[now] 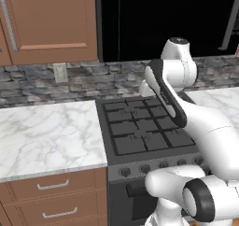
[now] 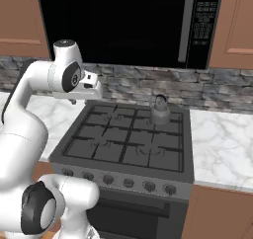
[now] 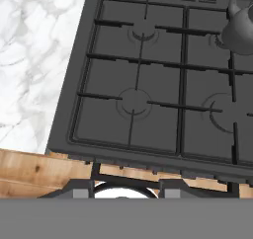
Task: Turn on the rear right burner of the stove.
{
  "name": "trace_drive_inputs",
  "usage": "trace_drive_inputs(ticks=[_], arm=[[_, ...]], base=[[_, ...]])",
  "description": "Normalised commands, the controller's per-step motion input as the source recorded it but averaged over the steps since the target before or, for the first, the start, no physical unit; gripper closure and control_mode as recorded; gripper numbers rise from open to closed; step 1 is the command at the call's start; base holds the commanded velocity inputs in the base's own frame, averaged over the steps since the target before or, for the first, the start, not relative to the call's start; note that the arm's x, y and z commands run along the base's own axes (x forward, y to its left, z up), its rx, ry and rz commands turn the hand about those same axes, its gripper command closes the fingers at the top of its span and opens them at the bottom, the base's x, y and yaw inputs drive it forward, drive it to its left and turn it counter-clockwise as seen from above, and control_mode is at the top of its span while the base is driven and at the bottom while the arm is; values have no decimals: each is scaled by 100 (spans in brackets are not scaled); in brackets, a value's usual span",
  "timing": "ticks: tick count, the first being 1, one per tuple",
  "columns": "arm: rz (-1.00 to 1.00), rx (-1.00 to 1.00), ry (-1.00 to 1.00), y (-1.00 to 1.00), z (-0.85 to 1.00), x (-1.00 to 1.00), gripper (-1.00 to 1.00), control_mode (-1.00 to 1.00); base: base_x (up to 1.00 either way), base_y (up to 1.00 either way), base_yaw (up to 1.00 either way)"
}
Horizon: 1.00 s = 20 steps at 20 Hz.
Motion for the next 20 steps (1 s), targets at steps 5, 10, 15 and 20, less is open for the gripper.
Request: trace_drive_inputs(ticks=[5,10,15,20], arm=[[-3,9,-11,-59,-11,-30,-100,-100],[-15,22,-13,-100,-35,-54,-100,-100],[-5,6,-16,-100,-52,-19,-100,-100],[1,-2,-25,-100,-81,-21,-100,-100]], base=[[0,0,0],[0,0,0],[0,0,0],[0,0,0]])
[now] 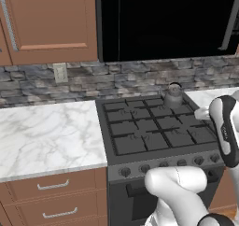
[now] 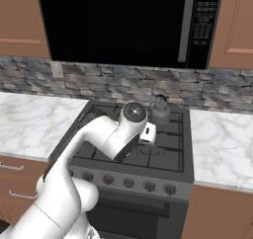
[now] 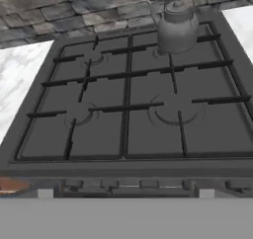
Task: Turn on the rear right burner of the stove.
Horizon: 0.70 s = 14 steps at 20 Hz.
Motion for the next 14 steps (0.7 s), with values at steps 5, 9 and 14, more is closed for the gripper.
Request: trace_drive_inputs(ticks=[5,9,14], arm=[[3,-4,-30,-100,-95,-20,-100,-100],[8,-1,-22,-72,-73,-33,-100,-100],[2,0,-22,-8,-82,-24,-100,-100]], base=[[0,0,0],[0,0,0],[0,0,0]])
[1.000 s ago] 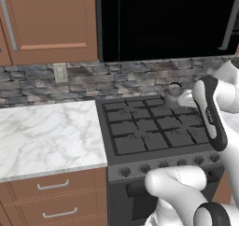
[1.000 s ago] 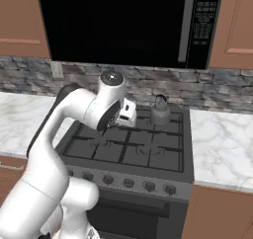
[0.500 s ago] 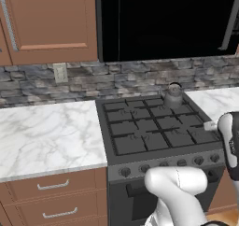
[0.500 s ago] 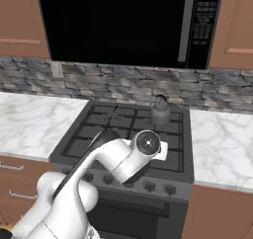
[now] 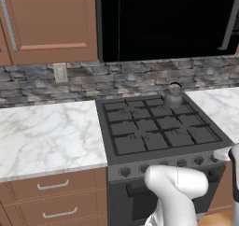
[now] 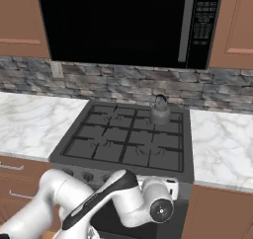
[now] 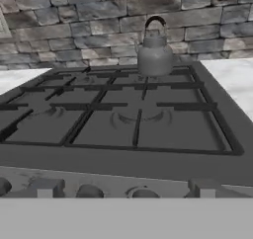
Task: Turn on the rear right burner of the stove.
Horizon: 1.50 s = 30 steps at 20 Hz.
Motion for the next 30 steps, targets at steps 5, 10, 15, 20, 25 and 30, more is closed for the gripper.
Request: trace_drive_inputs(ticks=[5,10,15,20,25,30], arm=[[0,-18,-19,-40,-67,-5,-100,-100],[7,-9,-28,-18,-71,-11,-100,-100],[0,0,-23,0,-28,0,-100,-100],[0,0,-5,0,0,0,-100,-100],[0,0,-16,5,0,5,-100,-100],[0,0,-9,14,-4,5,-100,-100]], base=[[0,0,0],[0,0,0],[0,0,0],[0,0,0],[0,0,0],[0,0,0]])
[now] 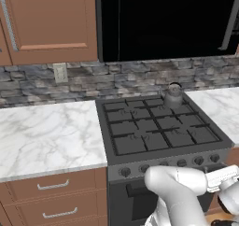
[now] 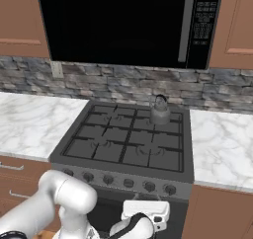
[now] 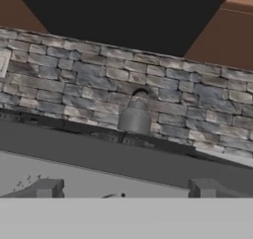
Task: Turn on the rear right burner of the stove.
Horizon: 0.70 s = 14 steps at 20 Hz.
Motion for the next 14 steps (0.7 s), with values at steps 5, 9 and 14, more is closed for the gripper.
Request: trace_drive_inputs(ticks=[5,9,14], arm=[[0,2,-6,0,-6,19,-100,-100],[0,2,-5,1,-16,25,-100,-100],[0,0,0,0,-43,30,-100,-100]], base=[[0,0,0],[0,0,0],[0,0,0]])
